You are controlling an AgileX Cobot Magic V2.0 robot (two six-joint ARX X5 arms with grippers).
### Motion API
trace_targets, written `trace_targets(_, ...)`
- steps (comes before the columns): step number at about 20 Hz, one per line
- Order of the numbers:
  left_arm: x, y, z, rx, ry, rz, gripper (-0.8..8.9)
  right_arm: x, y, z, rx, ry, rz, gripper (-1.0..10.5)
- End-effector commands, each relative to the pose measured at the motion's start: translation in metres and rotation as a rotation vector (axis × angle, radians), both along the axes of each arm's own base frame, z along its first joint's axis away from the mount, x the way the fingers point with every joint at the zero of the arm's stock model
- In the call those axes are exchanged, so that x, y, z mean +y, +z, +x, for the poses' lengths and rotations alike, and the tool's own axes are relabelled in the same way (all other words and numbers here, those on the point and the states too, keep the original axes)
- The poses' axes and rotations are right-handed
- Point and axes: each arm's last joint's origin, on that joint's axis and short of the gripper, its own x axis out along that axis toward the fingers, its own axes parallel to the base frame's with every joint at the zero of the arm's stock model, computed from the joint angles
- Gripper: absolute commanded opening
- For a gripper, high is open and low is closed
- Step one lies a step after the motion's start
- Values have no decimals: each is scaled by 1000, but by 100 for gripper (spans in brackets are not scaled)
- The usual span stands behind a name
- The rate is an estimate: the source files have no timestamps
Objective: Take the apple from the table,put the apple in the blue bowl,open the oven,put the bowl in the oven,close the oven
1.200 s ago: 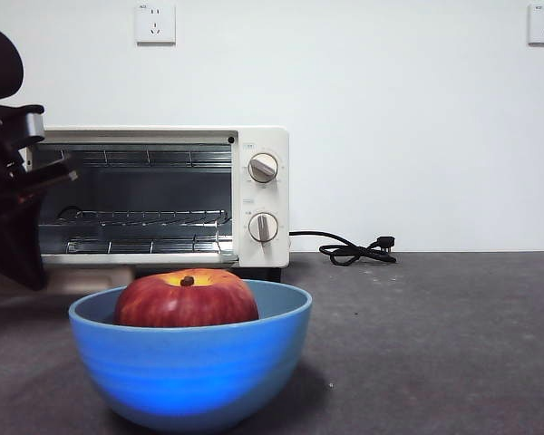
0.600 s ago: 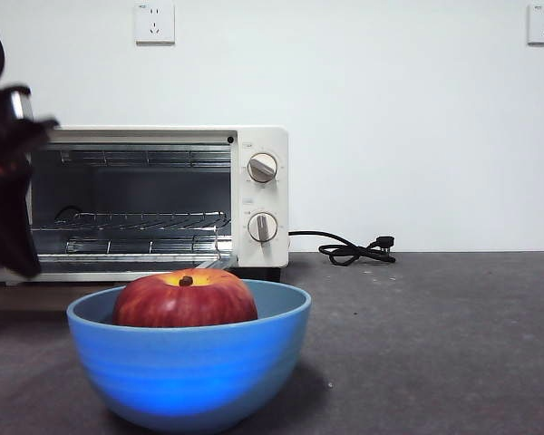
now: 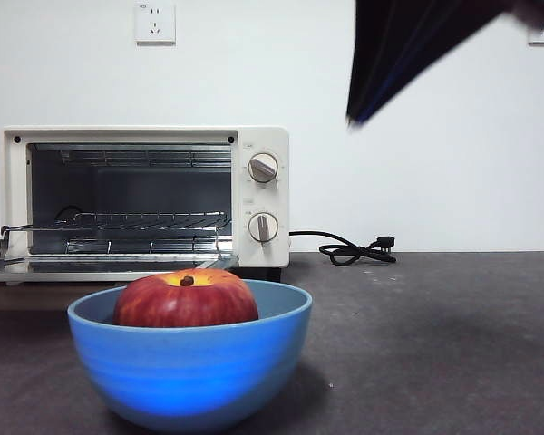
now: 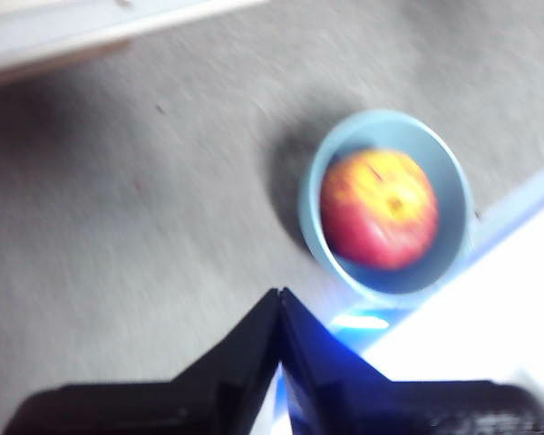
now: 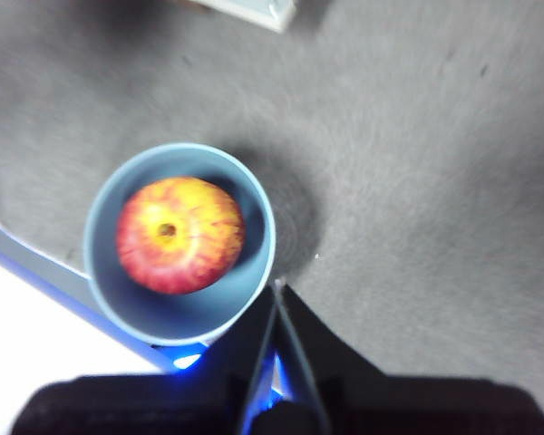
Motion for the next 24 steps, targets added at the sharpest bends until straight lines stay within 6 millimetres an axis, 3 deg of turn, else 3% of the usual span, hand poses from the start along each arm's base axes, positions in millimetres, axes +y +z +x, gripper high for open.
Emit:
trace_targets(1, 5, 7, -16, -41, -4, 4, -5, 3, -12, 14, 60, 31, 12, 3)
trace_targets(4, 12, 14, -37, -68, 9, -13, -5, 8, -24, 26, 91, 16, 6, 175)
trace_targets(8, 18, 18, -55, -85, 39, -40, -5, 17, -35, 34, 132, 60, 26, 201)
trace_targets(11, 20, 18, -61, -81, 40, -39, -5, 24, -49, 39, 168, 59, -16, 289)
trace_targets(23, 20, 17, -63, -68, 40, -34, -5, 46, -99, 58, 227, 58, -96, 277)
trace_targets(24, 20, 17, -63, -68, 39, -34, -5, 47, -98, 58, 214, 53, -96, 218)
